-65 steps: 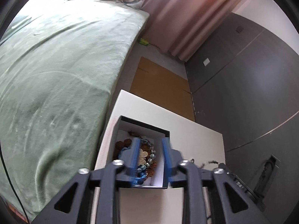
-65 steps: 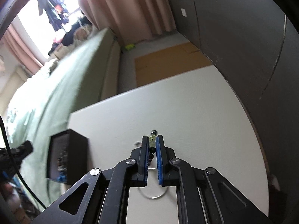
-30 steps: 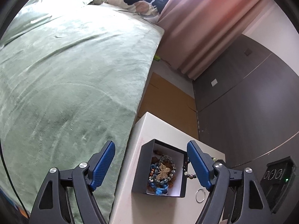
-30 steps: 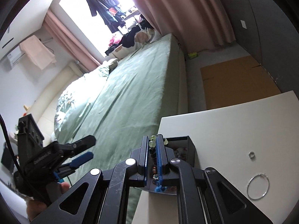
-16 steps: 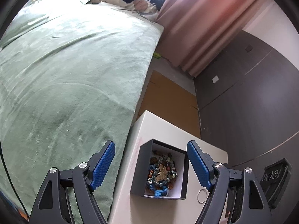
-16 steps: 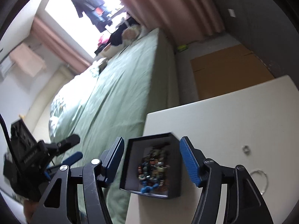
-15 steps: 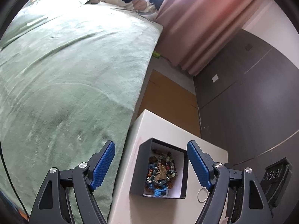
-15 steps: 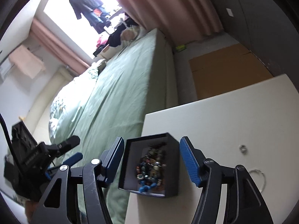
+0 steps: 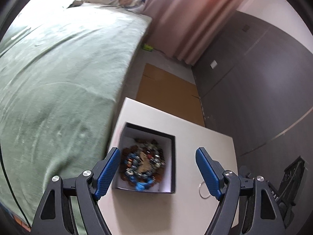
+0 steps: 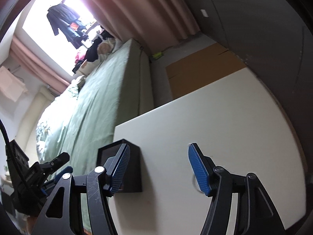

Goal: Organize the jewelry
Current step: 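Close the left tool on the silver hoop earring, then carry the silver hoop into the box with the left tool while the right tool grasps the small silver ring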

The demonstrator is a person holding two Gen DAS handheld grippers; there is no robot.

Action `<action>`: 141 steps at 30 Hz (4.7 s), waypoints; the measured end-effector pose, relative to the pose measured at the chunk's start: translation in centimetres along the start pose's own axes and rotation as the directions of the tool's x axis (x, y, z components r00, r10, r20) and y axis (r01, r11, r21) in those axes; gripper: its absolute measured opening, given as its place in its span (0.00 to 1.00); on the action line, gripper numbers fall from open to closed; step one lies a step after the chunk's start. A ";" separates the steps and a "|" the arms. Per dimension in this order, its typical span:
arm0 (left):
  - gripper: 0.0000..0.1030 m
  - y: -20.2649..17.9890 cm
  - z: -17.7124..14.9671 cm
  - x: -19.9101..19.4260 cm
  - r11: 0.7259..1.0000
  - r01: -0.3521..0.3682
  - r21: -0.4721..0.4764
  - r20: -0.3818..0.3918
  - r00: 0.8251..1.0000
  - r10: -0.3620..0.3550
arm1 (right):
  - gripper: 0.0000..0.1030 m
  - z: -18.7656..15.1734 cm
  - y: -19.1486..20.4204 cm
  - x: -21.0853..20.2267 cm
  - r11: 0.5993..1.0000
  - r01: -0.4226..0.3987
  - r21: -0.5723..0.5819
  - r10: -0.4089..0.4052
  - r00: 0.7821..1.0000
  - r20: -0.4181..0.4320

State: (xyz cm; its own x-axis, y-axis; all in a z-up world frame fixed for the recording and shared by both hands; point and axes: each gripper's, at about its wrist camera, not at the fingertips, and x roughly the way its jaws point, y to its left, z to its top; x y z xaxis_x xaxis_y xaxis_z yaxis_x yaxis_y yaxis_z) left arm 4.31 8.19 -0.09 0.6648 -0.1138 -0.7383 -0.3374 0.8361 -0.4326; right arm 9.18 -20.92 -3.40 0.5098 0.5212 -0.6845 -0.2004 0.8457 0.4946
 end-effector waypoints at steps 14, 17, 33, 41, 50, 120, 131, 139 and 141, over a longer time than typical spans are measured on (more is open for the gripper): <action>0.75 -5.9 -3.8 2.4 0.983 0.008 0.185 -0.057 0.998 0.003 | 0.61 -0.1 -6.4 -1.7 0.983 0.131 0.128 -0.121 0.989 -0.078; 0.67 -7.8 -4.5 3.2 0.968 0.016 0.249 -0.079 0.997 0.004 | 0.61 0.0 -8.0 -2.0 0.975 0.124 0.183 -0.109 0.990 -0.089; 0.41 -15.6 -9.5 11.1 0.834 -0.026 0.552 -0.238 0.953 0.188 | 0.61 0.8 -12.6 -3.9 0.953 0.150 0.262 -0.129 0.987 -0.095; 0.39 -16.5 -10.9 14.8 0.789 -0.033 0.614 -0.276 0.927 0.254 | 0.61 1.3 -15.3 -4.9 0.931 0.144 0.336 -0.123 0.989 -0.085; 0.39 -17.6 -11.4 17.3 0.744 -0.064 0.665 -0.255 0.917 0.306 | 0.61 1.5 -17.5 -5.9 0.907 0.141 0.397 -0.125 0.990 -0.066; 0.02 -15.8 -9.3 16.4 0.878 -0.041 0.476 -0.291 0.935 0.202 | 0.61 1.6 -15.6 -3.8 0.919 0.127 0.374 -0.097 0.991 -0.097; 0.01 -8.4 -3.8 7.9 0.981 -0.033 0.193 -0.115 0.992 0.056 | 0.61 1.4 -11.0 0.9 0.968 0.070 0.243 -0.036 0.989 -0.144; 0.01 -4.2 -1.1 4.9 0.991 -0.044 0.124 -0.051 0.997 0.050 | 0.44 1.3 -6.3 4.6 0.993 0.036 0.116 -0.018 0.989 -0.148; 0.01 -3.0 -0.5 4.6 0.993 -0.047 0.105 -0.046 0.998 0.052 | 0.39 1.5 -5.5 5.8 0.995 0.054 0.086 -0.040 0.987 -0.158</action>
State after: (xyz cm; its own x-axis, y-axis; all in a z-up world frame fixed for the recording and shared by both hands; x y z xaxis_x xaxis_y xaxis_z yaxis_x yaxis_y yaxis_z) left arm 8.03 4.91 -2.39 0.6147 -0.0944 -0.7831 -0.2966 0.8923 -0.3404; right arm 14.52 -22.71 -9.27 0.3784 0.4984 -0.7800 -0.1000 0.8598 0.5008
